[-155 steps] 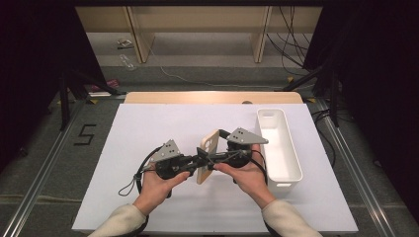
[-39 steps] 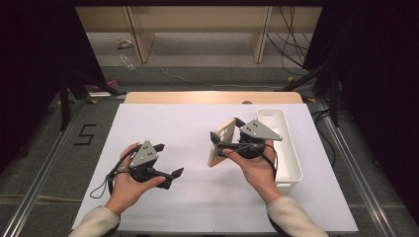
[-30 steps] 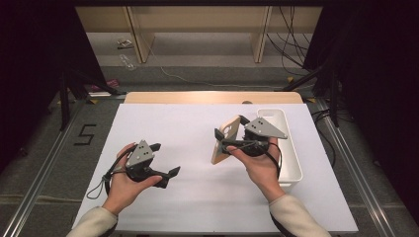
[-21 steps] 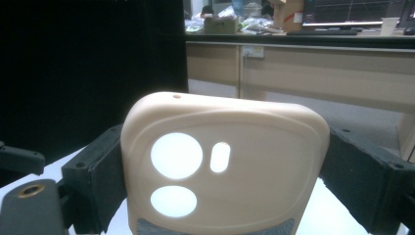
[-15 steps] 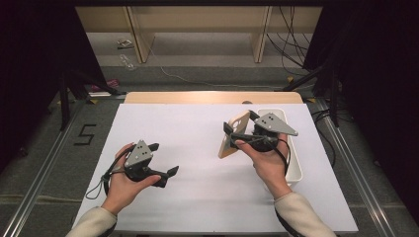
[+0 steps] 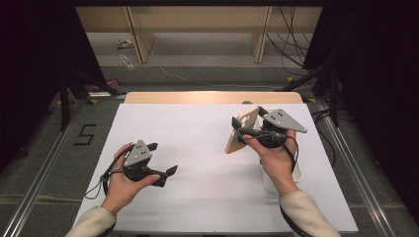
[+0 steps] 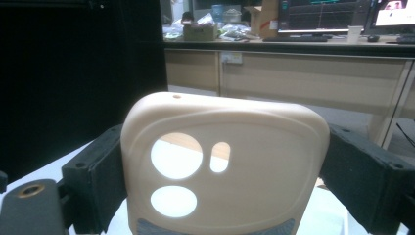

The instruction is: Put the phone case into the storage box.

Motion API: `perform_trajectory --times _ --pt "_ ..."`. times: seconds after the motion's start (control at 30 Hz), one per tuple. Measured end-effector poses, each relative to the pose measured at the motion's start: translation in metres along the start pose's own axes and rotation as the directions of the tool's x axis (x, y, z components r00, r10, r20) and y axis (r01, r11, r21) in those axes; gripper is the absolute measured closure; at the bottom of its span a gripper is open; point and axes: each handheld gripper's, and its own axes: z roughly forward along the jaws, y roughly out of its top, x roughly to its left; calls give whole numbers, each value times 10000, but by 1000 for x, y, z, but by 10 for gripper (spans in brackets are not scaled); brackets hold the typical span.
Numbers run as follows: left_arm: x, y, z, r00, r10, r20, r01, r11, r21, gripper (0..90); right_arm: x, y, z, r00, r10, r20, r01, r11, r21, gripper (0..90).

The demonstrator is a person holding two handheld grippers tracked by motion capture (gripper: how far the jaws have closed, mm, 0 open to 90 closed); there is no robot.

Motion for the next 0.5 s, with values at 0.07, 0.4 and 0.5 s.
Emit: perform_trajectory --times 0.07,0.4,0.5 --pt "0 0 0 10000 -1 -4 1 10000 -1 3 -2 1 -1 10000 46 57 -45 10000 -72 118" --pt "1 0 0 10000 -30 -30 30 10000 -4 3 -13 6 -6 9992 100 383 -91 9997 -239 118" --pt "1 0 0 10000 -54 -36 54 10000 -17 3 -16 7 -7 9989 124 456 -112 9995 -280 118"
